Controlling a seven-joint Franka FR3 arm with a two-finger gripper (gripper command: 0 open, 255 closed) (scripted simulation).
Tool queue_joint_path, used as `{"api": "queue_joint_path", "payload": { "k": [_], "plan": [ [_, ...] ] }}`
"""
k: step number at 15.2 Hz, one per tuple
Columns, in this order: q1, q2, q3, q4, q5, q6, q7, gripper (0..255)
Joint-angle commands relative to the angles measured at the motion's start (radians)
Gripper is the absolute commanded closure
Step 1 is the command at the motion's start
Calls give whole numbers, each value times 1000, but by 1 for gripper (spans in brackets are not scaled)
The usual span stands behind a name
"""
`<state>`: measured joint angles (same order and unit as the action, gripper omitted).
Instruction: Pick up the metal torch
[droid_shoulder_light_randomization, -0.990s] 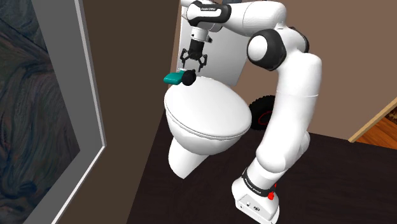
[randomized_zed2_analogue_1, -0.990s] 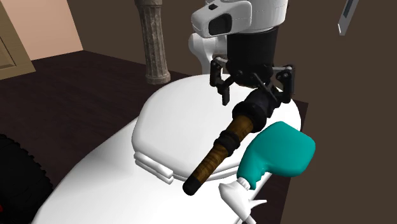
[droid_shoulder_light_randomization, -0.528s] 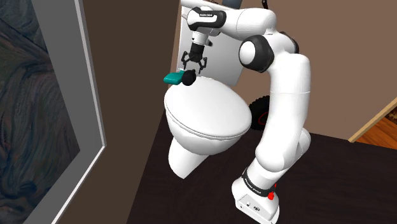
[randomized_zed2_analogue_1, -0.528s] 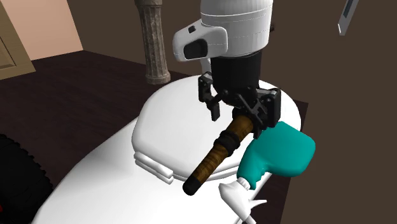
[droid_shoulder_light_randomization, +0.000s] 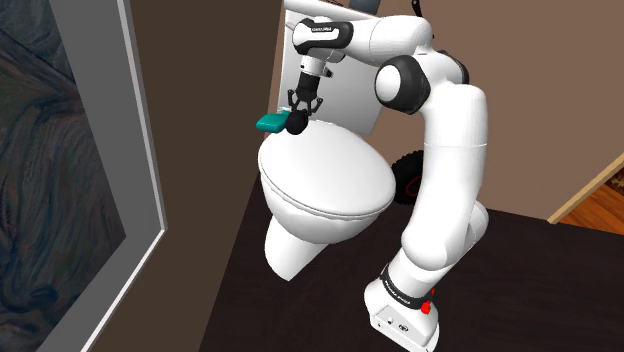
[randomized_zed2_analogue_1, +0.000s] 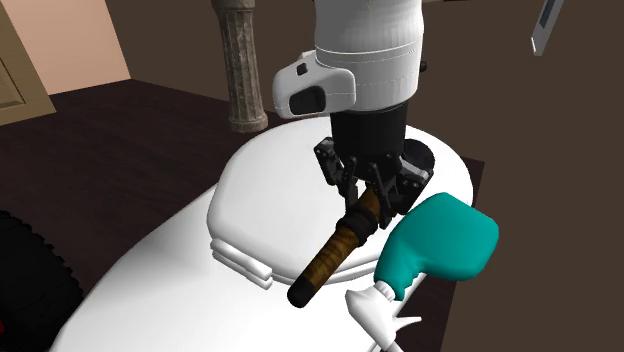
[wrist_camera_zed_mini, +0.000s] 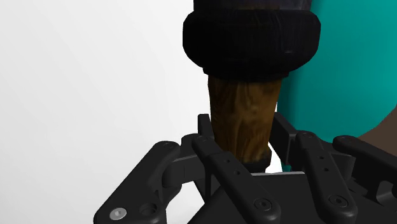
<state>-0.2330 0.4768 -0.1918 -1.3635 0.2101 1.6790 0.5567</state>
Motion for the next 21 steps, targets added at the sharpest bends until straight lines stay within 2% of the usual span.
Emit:
{"api": "queue_joint_path", "payload": {
  "k": [1, 6, 21],
  "plan": [
    [0, 0, 0, 0, 0, 0, 0, 255],
    [0, -1, 0, -3, 0, 2, -1, 255],
    [-18, 16, -1, 225, 0, -207, 26, 255]
  ]
}}
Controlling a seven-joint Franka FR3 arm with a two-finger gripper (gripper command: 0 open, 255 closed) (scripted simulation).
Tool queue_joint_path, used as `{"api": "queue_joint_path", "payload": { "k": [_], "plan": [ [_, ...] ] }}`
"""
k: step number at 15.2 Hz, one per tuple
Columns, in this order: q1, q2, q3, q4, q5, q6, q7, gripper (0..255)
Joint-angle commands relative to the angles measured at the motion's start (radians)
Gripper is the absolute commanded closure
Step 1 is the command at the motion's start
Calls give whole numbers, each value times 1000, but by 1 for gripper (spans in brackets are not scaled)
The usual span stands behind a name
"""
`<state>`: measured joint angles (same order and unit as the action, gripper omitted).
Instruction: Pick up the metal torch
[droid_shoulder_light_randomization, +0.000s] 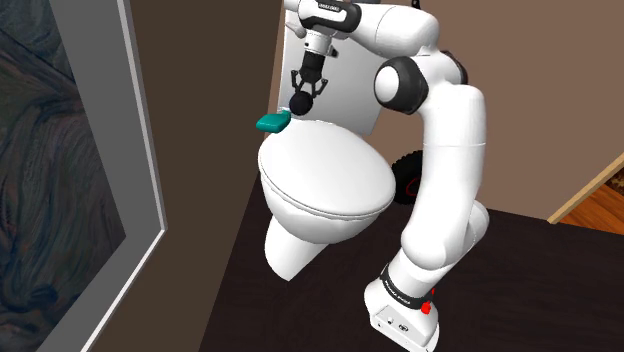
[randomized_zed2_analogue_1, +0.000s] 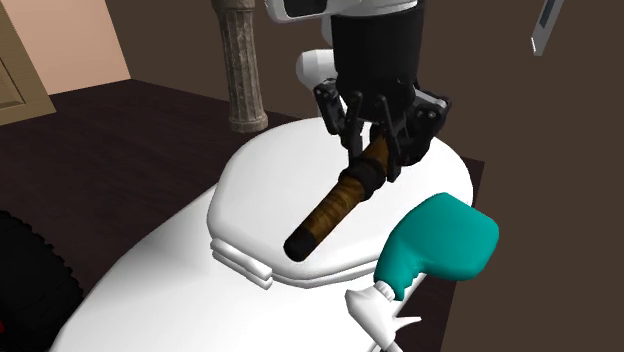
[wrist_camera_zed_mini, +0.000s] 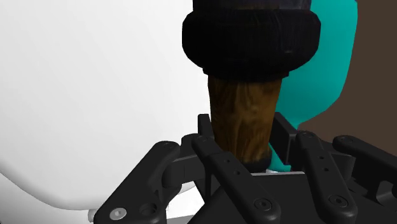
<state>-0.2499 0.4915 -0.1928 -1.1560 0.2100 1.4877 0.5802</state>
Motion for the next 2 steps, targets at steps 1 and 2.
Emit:
{"api": "queue_joint_path", "payload": {
  "k": [1, 2],
  "plan": [
    [-1, 1, 0, 20, 0, -18, 3, 255],
    [-1, 2, 0, 20, 0, -18, 3, 255]
  ]
}}
